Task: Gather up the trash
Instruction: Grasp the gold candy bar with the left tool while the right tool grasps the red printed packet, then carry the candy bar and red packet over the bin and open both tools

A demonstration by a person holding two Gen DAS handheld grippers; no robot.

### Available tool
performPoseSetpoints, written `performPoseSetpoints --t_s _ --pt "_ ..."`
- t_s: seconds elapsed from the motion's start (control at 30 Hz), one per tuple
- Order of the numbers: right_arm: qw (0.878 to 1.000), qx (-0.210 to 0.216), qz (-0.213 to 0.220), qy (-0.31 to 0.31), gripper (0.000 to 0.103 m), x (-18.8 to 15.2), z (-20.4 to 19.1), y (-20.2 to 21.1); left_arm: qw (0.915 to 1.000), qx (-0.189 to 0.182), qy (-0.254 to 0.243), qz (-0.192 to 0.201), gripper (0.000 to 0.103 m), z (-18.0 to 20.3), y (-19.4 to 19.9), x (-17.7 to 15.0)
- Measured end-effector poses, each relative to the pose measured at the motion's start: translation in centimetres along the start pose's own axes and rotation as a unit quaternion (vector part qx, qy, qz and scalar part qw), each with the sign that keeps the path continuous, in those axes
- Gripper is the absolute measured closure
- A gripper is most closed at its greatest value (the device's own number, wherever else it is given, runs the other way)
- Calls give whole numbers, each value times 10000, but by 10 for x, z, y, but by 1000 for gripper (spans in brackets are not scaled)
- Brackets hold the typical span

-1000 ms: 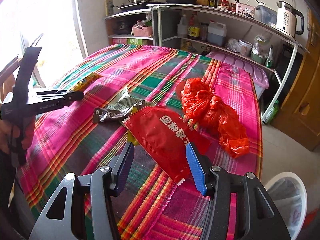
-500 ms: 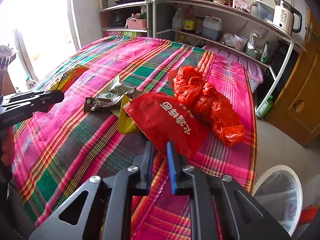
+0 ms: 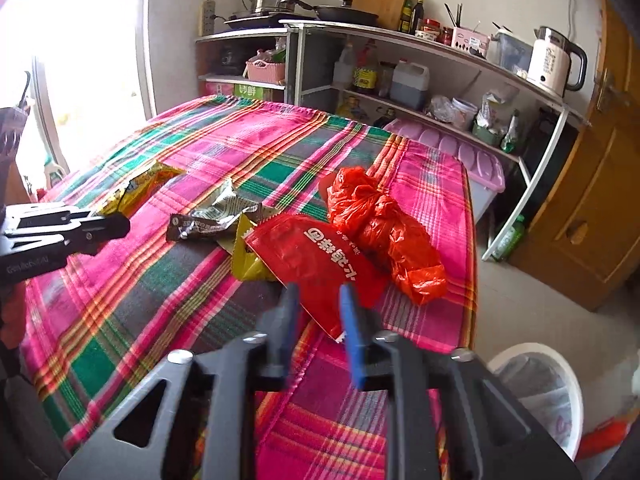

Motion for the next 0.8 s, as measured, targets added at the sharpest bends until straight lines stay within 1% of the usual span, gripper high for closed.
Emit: performPoseSetpoints --t_s 0.03,0.07,0.17,0.23,0.27,0.33,0.37,0.4,0.43,0.5,0.6,0.8 --pt "9999 -25 -49 143 44 -1 -4 -2 10000 -6 1 0 83 1 0 0" --pt "9995 -71 -105 297 43 -3 -7 -5 10000 -11 3 3 83 1 0 0" --pt "9965 -339 -235 721 43 -8 -17 -16 10000 -33 21 20 83 1 1 0" --pt "9949 -497 -388 792 43 -8 -18 -27 10000 -42 36 27 83 0 1 1" --pt "9947 -526 -392 789 44 -8 -17 -29 10000 -44 46 29 83 -1 1 1" --pt "9954 -500 -422 704 58 -8 -15 -32 10000 -49 63 37 83 -3 2 1" --pt "9954 -512 -457 665 66 -7 -13 -34 10000 -49 75 43 83 -3 2 1" --pt "9955 -495 -488 641 78 -7 -12 -35 9999 -58 87 47 83 -4 2 1" --pt "9958 -447 -506 620 82 -6 -11 -36 9999 -70 99 51 83 -5 2 1" --pt "9964 -384 -503 562 95 -5 -10 -36 9999 -80 111 54 83 -5 2 1" --pt "9979 -302 -452 366 99 -5 -5 -32 9999 -104 107 49 83 -4 2 0" --pt "9995 -86 -220 -202 102 0 11 -12 9998 -145 77 85 83 2 5 1"
Point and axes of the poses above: each gripper's, at about its wrist camera, not at the fingertips, and y roughly against the way its jaws point, z to its right, x to its top, the point moved 3 cm from there along -y, roughly the way its jaws point, and after that the axes turned 7 degrees about -x, right-handed, at the moved point
